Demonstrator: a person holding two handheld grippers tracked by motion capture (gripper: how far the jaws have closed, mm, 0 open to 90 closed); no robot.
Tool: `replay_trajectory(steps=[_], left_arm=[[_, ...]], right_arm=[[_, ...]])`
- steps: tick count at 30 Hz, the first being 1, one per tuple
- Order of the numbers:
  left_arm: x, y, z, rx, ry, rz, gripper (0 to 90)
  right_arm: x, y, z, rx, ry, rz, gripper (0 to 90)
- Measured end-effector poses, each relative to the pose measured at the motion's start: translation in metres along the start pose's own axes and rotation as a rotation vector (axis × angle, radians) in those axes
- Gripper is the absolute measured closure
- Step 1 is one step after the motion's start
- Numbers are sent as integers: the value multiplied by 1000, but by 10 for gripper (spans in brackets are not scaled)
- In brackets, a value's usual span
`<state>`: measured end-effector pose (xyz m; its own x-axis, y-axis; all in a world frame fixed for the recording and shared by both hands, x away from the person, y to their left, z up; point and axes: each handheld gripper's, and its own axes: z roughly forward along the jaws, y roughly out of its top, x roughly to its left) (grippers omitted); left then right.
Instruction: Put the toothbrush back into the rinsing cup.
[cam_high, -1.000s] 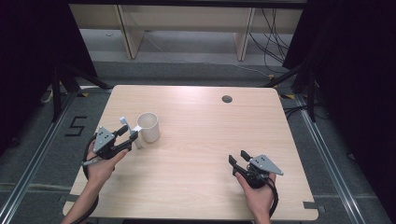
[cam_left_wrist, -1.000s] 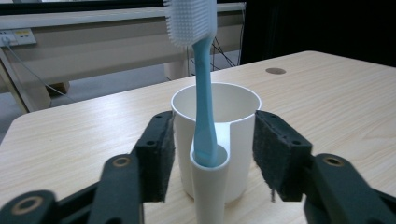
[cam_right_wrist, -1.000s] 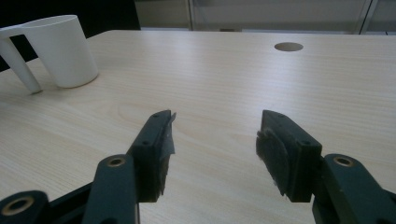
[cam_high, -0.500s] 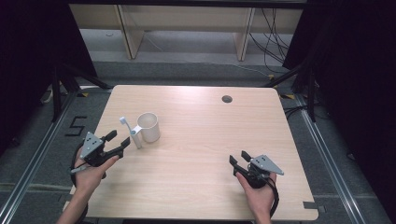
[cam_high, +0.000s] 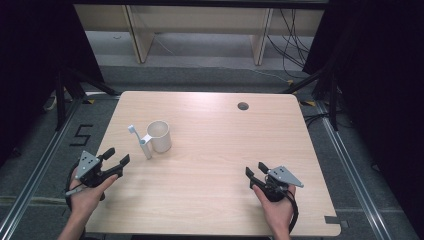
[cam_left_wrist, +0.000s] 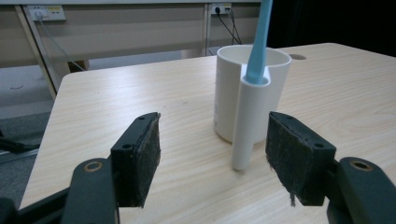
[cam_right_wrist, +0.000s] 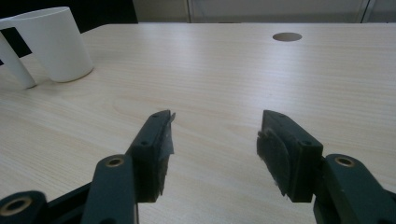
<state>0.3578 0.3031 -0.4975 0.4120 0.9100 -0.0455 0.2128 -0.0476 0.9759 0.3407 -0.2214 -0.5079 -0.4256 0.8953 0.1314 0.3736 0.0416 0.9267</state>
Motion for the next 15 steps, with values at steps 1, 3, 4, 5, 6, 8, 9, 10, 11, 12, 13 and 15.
replay_trajectory(steps=[1, 3, 4, 5, 6, 8, 9, 10, 11, 12, 13, 15], left_arm=[[1, -2, -2, 10, 8, -6, 347], [4, -7, -2, -10, 19, -20, 347], [5, -9, -3, -12, 25, -25, 347], [5, -11, -5, 5, 42, -33, 345], [6, -13, -5, 1, 43, -31, 344], [7, -17, -6, 3, 52, -38, 341], [8, -20, -7, -4, 55, -42, 340], [9, -21, -7, -2, 59, -42, 339], [9, -22, -7, -2, 59, -45, 339], [9, -24, -7, -7, 57, -44, 338], [9, -25, -6, -20, 50, -40, 337], [9, -26, -6, -25, 50, -33, 337]], right_arm=[[0, 0, 0, 0, -4, -5, 449], [0, 0, 0, 3, -7, 2, 449], [0, 0, 0, 1, 2, 9, 449], [0, -1, 0, 4, 6, 10, 449], [-1, 0, -1, 8, -5, -12, 449], [-1, -1, 1, 4, -5, -16, 449], [-1, -1, 1, 7, -12, -16, 449], [-1, -1, 1, 7, -13, -13, 449], [-1, -1, 1, 7, -13, -13, 449], [-1, -1, 1, 8, -13, -14, 449], [-1, -1, 1, 8, -12, -12, 449], [0, -1, 1, 13, 12, 2, 449]])
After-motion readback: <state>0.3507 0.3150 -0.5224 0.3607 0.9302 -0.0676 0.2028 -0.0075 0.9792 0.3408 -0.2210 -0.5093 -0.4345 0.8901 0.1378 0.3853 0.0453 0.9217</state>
